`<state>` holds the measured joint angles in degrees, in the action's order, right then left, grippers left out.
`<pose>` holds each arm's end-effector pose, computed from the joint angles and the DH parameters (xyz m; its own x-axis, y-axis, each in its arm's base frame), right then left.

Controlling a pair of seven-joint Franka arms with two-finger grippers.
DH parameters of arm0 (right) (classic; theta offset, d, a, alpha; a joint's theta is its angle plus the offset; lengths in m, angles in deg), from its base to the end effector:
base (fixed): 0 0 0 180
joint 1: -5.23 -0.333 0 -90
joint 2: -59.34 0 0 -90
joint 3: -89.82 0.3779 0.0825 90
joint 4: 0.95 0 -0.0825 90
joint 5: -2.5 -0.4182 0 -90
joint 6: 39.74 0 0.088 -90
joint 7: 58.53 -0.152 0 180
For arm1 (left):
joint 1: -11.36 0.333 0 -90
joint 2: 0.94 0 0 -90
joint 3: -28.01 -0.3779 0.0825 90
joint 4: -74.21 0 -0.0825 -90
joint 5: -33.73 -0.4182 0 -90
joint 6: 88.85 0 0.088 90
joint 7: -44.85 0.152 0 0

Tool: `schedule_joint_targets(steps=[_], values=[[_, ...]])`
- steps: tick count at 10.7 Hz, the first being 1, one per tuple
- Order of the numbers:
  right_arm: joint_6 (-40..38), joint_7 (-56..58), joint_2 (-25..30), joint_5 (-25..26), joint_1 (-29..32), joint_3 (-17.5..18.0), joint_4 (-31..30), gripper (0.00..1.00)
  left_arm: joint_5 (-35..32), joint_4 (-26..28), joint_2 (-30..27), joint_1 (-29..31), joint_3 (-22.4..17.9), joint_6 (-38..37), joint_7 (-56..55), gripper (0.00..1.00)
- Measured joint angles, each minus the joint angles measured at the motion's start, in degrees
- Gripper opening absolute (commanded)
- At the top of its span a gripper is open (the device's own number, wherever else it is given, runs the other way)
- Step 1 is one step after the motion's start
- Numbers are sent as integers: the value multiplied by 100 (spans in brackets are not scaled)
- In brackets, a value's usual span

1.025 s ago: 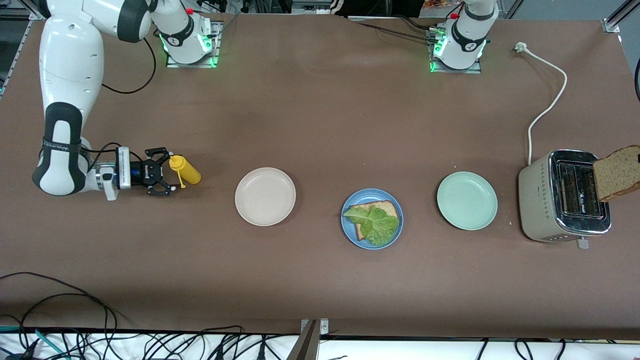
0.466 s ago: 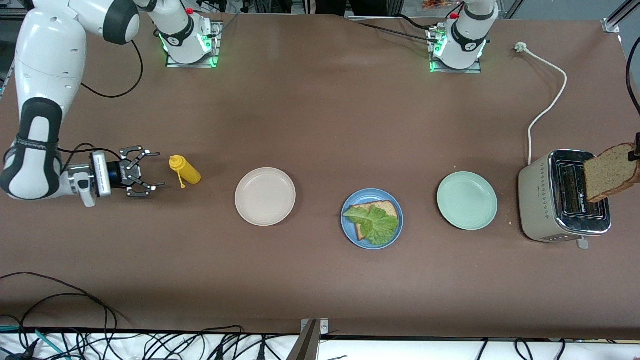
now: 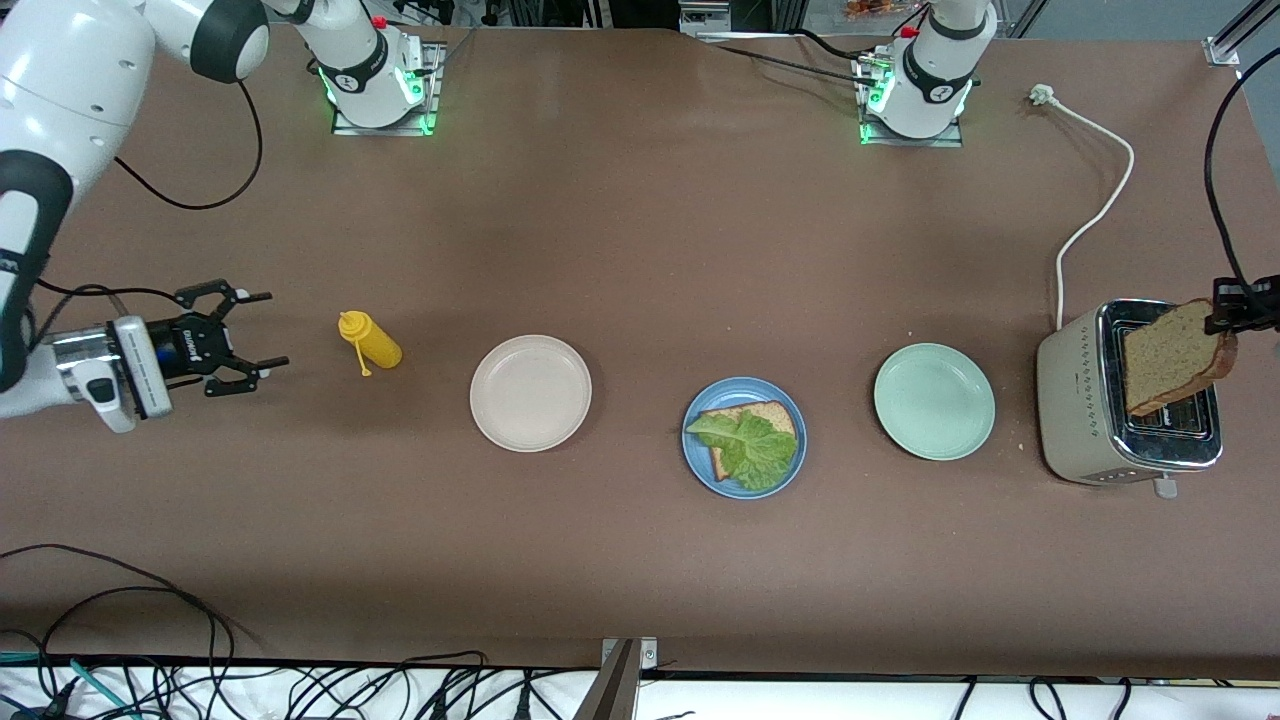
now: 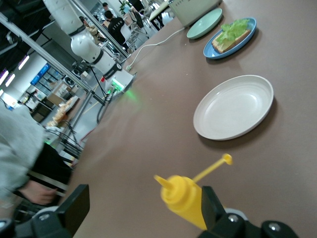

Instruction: Make sandwich in blue plate with both arms

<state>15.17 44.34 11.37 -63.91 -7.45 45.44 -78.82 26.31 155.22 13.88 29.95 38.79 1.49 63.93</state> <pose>0.6860 -0.0678 0.3161 0.4897 0.5801 0.6510 0.7744 0.0537 -0.6304 0.6619 0.1257 0.5601 0.9745 -0.1943 -0.1127 -0.2005 -0.9786 -0.0467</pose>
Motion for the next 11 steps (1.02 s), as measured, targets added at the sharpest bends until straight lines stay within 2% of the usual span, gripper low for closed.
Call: schedule_joint_targets(steps=[4,6,8,11], values=[[-323,-3193,599,87,-225,-116,823,100,390,155,24,-386,4,-23,-531,0],[-336,-4458,950,478,-437,-121,912,100,583,243,25,-708,14,-32,-1049,0],[-323,-5191,1108,966,-658,-148,1034,100,1253,410,57,-796,10,-37,-1190,0],[-243,-6021,1213,1635,-1279,-402,1265,99,2506,659,318,-787,-30,-17,-1778,0]])
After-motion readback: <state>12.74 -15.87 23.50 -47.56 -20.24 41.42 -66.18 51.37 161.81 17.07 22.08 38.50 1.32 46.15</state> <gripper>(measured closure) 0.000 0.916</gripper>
